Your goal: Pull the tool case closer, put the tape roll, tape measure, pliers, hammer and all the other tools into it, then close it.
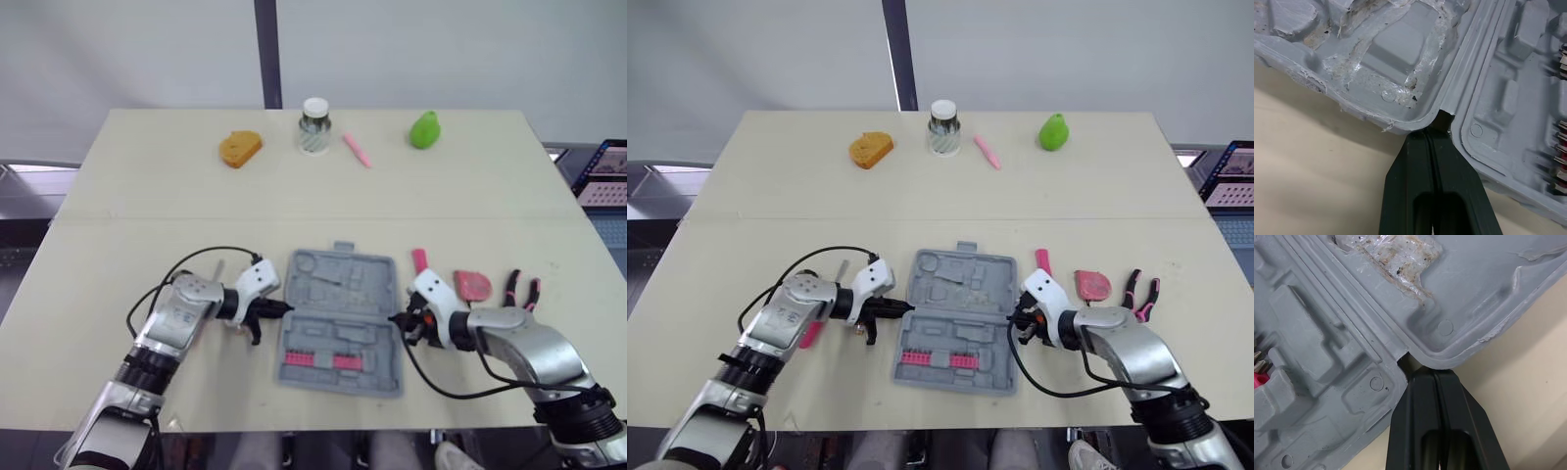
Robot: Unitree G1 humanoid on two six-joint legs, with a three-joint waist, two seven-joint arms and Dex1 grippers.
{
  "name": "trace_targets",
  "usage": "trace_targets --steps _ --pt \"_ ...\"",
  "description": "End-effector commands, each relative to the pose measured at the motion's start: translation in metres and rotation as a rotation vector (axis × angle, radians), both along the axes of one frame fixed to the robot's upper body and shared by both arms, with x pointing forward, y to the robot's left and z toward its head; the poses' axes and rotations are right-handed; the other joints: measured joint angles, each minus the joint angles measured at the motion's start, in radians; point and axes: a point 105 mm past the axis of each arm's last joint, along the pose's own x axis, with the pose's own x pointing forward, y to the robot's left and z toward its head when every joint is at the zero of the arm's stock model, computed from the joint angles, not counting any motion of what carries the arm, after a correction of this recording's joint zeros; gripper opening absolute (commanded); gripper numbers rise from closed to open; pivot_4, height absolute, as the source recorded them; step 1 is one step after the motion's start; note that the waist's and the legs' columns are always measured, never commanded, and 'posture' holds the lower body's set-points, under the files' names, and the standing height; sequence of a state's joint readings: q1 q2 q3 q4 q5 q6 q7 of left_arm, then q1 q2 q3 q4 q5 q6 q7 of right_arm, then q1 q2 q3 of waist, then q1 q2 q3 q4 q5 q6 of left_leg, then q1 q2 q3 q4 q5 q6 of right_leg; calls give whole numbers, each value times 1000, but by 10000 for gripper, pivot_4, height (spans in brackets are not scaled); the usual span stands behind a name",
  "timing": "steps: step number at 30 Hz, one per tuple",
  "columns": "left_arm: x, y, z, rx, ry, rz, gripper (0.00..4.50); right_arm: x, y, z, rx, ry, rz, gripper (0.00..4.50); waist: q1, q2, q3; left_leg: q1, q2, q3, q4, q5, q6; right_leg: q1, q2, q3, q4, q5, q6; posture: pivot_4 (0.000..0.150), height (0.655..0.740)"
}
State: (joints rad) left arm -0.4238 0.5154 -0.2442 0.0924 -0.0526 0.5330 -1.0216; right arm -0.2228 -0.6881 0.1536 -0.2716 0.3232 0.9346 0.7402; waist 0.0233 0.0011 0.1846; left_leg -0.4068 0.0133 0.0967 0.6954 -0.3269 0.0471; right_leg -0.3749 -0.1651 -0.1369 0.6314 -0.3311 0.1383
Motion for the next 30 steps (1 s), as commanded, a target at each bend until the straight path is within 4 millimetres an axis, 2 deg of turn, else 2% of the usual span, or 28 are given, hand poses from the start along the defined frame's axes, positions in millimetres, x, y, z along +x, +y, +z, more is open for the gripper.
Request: trace_targets --steps 1,18,30 --pt "-13 -14 9 -45 -2 -65 0 -11 15 7 46 5 85 538 1 0 0 0 0 0 0 0 0 0 0 0 0 0 0 1500 6950" --pt "-40 -4 4 -46 53 -13 0 -35 17 4 47 77 130 538 2 0 0 0 0 0 0 0 0 0 0 0 -1 0 0 1500 6950" --pt "-57 -2 1 -51 109 -7 0 -45 16 3 48 101 134 538 2 0 0 0 0 0 0 0 0 0 0 1 -1 0 0 1500 6950"
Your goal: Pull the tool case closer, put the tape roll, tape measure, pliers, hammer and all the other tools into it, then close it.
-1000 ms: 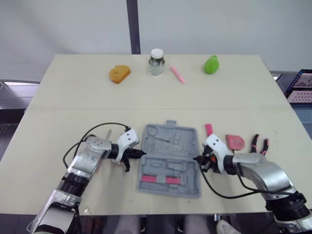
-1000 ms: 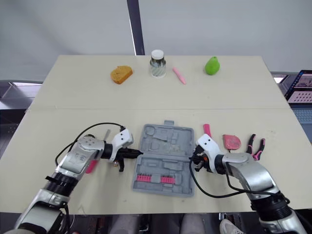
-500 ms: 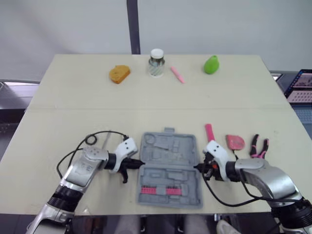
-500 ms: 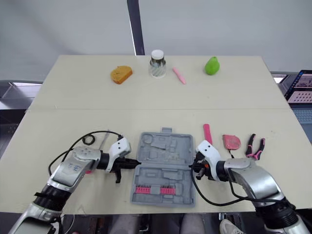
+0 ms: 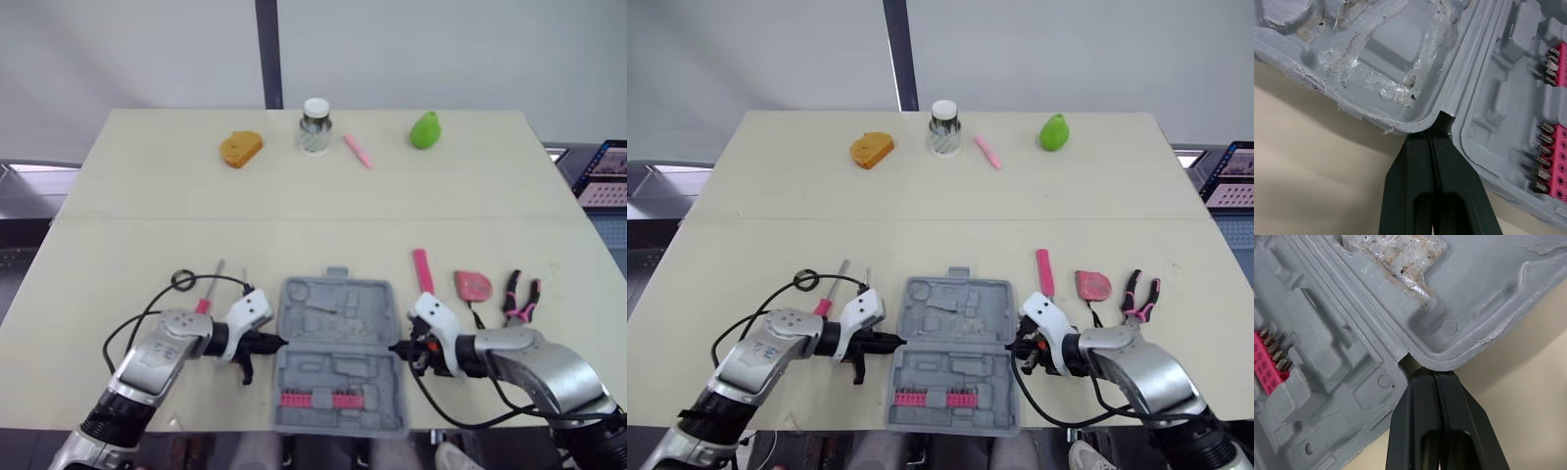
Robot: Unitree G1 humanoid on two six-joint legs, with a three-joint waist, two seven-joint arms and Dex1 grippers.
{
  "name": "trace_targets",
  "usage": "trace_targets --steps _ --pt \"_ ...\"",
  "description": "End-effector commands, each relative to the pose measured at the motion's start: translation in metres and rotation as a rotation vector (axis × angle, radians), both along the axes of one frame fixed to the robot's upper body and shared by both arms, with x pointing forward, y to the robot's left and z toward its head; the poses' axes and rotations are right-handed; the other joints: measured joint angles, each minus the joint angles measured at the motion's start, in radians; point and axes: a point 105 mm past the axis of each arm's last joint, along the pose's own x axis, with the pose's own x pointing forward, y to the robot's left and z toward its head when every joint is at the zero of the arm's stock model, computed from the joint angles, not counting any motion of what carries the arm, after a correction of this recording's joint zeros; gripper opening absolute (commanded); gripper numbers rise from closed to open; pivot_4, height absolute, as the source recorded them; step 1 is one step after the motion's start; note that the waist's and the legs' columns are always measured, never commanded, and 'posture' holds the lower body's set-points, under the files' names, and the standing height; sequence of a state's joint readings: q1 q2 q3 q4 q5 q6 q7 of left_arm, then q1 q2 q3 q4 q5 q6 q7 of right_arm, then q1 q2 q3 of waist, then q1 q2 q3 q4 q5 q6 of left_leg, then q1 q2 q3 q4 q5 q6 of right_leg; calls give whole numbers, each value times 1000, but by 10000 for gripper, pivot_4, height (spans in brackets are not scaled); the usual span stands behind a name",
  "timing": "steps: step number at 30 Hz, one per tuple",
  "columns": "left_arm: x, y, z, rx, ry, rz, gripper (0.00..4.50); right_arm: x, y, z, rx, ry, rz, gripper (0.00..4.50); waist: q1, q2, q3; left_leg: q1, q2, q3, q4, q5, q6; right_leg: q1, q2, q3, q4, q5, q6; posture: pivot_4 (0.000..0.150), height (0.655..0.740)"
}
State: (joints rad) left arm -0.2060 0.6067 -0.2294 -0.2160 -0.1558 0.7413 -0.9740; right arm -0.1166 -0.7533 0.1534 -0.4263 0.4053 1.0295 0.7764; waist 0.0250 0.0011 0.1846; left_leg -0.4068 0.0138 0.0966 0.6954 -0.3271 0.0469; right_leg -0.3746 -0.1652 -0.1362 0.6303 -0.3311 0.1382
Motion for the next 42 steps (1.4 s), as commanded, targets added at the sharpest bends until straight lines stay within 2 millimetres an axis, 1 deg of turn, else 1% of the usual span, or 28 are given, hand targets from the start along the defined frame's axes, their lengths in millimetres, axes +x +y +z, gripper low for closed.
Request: trace_targets --steps 1,9,17,28,33,38,42 --pt "-7 -10 11 -49 -20 -42 0 -7 10 9 38 -12 54 538 0 0 0 0 0 0 0 0 0 0 0 0 0 0 0 1500 6950" --pt "-15 -12 10 -58 8 -41 0 -12 10 7 41 3 52 538 0 0 0 0 0 0 0 0 0 0 0 0 0 0 0 1500 6950" --pt "-22 -15 8 -69 39 -37 0 -17 5 7 32 11 38 538 1 0 0 0 0 0 0 0 0 0 0 0 0 0 0 1500 6950" --pt "-31 -6 2 -50 81 -18 0 -23 4 5 34 26 31 538 1 0 0 0 0 0 0 0 0 0 0 0 -1 0 0 1500 6950" --pt "-31 -5 1 -47 78 -11 0 -24 4 5 34 29 29 538 1 0 0 0 0 0 0 0 0 0 0 0 -1 0 0 1500 6950" --pt "-25 -4 1 -46 48 9 0 -22 3 5 31 24 27 538 1 0 0 0 0 0 0 0 0 0 0 0 -1 0 0 1500 6950" --pt "-26 -3 0 -45 55 10 0 -21 2 5 26 23 25 538 1 0 0 0 0 0 0 0 0 0 0 0 -1 0 0 1500 6950"
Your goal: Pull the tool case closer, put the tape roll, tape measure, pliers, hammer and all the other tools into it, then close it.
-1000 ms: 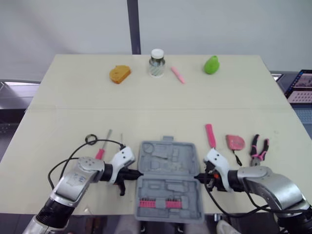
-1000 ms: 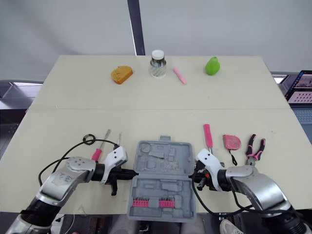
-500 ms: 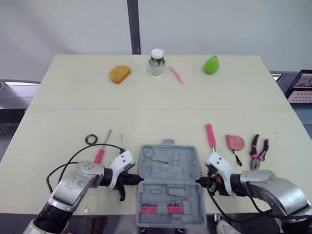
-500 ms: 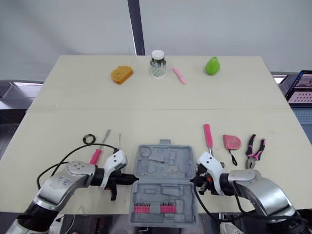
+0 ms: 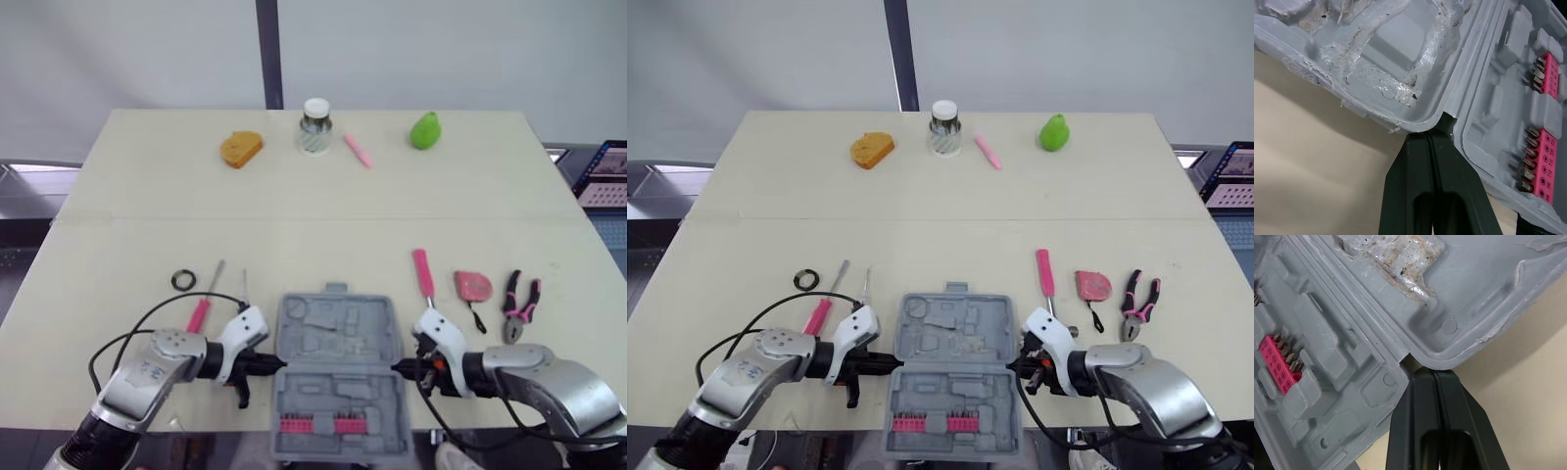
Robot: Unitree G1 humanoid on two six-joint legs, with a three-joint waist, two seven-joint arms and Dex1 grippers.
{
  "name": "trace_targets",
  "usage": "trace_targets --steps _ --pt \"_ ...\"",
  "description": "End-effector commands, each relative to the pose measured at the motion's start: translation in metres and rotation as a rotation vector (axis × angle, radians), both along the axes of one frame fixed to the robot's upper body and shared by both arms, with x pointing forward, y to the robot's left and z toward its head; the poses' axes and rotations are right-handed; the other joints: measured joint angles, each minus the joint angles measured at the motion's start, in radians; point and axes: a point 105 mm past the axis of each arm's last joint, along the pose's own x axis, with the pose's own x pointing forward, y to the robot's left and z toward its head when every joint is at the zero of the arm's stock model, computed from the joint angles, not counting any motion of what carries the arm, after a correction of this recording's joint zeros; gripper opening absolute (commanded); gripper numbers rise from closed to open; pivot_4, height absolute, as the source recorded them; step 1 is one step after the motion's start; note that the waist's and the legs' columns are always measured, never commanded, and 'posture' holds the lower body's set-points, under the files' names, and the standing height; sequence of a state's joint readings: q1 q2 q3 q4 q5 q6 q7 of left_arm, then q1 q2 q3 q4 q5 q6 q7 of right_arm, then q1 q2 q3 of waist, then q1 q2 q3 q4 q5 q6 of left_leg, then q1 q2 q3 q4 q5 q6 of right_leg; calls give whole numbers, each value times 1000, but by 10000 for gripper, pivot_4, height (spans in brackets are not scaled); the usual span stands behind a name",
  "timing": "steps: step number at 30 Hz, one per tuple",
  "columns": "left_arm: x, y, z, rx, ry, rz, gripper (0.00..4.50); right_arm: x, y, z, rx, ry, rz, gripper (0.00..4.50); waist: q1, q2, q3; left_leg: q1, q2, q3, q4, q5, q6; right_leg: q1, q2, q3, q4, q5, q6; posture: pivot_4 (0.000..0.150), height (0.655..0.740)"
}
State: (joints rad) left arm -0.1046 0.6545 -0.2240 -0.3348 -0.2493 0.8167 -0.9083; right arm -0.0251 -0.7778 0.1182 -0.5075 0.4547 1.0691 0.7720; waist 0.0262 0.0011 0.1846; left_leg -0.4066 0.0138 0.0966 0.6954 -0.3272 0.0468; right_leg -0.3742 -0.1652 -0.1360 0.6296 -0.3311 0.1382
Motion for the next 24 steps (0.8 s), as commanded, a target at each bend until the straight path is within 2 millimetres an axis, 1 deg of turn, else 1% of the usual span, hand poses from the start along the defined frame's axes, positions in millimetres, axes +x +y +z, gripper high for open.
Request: trace_targets --steps 1,8,15,17,21,23,24 --pt "-2 -3 4 -29 -2 -16 0 1 3 8 11 -37 21 538 0 0 0 0 0 0 0 0 0 0 0 0 0 0 0 1500 6950" --pt "-1 6 1 3 10 9 0 3 -6 8 -7 -40 -2 538 0 0 0 0 0 0 0 0 0 0 0 0 0 0 0 1500 6950" --pt "3 20 6 20 -2 28 0 2 -25 10 -40 -45 -40 538 0 0 0 0 0 0 0 0 0 0 0 0 0 0 0 1500 6950" --pt "3 23 14 -3 -9 37 0 0 -30 14 -45 -52 -49 538 0 0 0 0 0 0 0 0 0 0 0 0 0 0 0 1500 6950" --pt "5 29 40 -110 -41 60 0 -3 -38 25 -37 -81 -54 538 0 0 0 0 0 0 0 0 0 0 0 0 0 0 0 1500 6950" --pt "7 31 60 -158 -106 63 0 -5 -43 33 -30 -101 -50 538 0 0 0 0 0 0 0 0 0 1 0 0 -1 0 0 1500 6950" --pt "8 31 65 -171 -125 63 0 -6 -44 35 -28 -106 -49 538 0 0 0 0 0 0 0 0 0 1 0 0 -1 0 0 1500 6950"
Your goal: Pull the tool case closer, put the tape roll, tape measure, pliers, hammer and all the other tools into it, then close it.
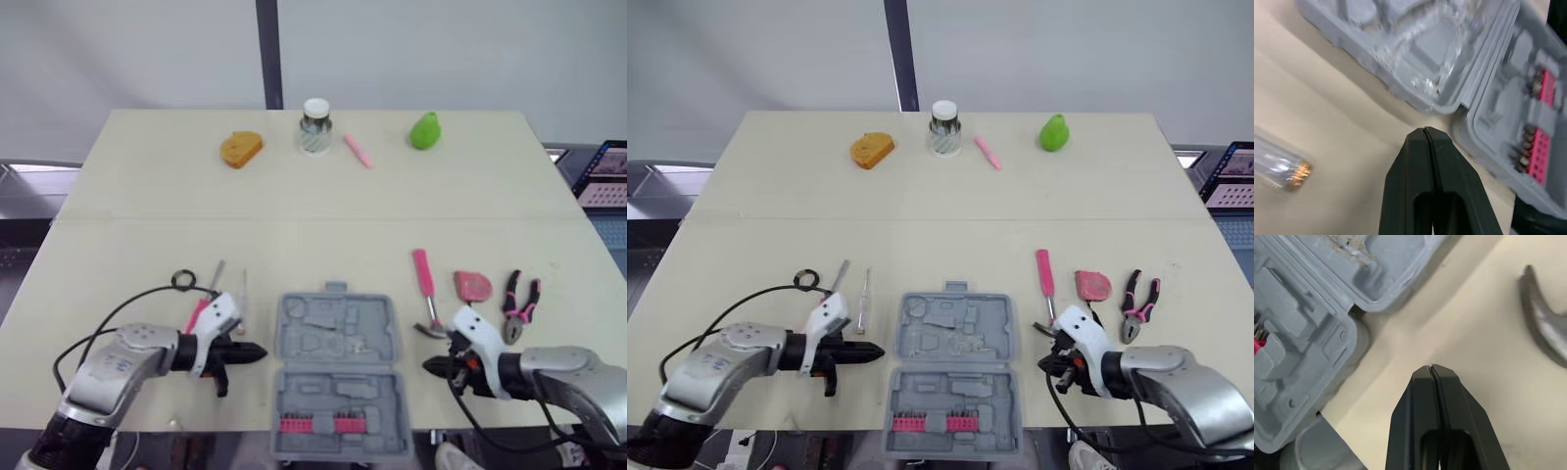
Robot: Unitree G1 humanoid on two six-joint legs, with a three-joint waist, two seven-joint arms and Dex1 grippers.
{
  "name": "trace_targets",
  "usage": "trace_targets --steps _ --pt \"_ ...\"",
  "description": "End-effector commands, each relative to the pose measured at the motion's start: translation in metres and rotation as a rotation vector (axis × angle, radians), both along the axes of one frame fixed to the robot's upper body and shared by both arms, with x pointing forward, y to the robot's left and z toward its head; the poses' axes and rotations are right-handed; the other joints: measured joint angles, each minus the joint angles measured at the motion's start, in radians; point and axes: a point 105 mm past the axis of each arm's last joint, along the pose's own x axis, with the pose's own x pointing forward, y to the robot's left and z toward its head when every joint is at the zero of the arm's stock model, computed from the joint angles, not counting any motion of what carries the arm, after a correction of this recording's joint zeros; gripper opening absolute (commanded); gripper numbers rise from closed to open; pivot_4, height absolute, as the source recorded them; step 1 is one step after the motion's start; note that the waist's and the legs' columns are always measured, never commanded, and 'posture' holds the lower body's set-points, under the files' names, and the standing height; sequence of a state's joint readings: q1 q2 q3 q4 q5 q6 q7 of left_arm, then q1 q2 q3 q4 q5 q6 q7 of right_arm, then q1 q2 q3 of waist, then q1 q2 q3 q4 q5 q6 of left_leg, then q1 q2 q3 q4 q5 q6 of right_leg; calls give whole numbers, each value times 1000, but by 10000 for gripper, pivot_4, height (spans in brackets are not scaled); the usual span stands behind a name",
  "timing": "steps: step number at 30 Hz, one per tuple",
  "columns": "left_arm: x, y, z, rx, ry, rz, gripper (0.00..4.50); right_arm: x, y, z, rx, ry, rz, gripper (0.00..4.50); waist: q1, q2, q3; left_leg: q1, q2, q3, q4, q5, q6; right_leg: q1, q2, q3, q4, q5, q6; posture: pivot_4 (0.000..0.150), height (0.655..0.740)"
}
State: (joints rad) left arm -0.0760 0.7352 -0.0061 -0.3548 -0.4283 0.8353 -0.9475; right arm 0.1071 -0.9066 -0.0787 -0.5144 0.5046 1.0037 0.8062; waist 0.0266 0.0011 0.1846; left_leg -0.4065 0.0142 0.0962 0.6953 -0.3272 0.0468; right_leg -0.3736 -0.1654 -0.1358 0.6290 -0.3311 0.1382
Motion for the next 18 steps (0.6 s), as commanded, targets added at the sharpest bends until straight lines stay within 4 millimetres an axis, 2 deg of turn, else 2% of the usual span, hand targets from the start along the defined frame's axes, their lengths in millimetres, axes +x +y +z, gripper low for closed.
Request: trace_targets --steps 1,4,8,12,18 --pt "0 0 34 -69 -119 -24 0 -2 1 21 29 -69 50 538 0 0 0 0 0 0 0 0 0 0 0 0 0 0 0 1500 6950" --pt "3 11 66 -178 -312 13 0 -3 -7 36 54 -148 56 538 0 0 0 0 0 0 0 0 0 1 0 0 0 0 0 1500 6950" --pt "-6 33 71 -194 -393 71 0 -5 -19 47 61 -265 51 538 0 0 0 1 0 0 -1 0 0 1 0 0 -1 0 0 1500 6950" --pt "-23 57 55 -133 -402 130 0 -17 -32 43 60 -255 40 538 -1 0 0 2 0 1 -2 0 0 2 0 0 -1 0 0 1500 6950" --pt "-51 77 27 -95 -383 207 0 -29 -40 30 66 -205 19 538 -1 -1 -1 3 0 0 -2 -1 0 3 0 0 -3 0 0 1500 6950"
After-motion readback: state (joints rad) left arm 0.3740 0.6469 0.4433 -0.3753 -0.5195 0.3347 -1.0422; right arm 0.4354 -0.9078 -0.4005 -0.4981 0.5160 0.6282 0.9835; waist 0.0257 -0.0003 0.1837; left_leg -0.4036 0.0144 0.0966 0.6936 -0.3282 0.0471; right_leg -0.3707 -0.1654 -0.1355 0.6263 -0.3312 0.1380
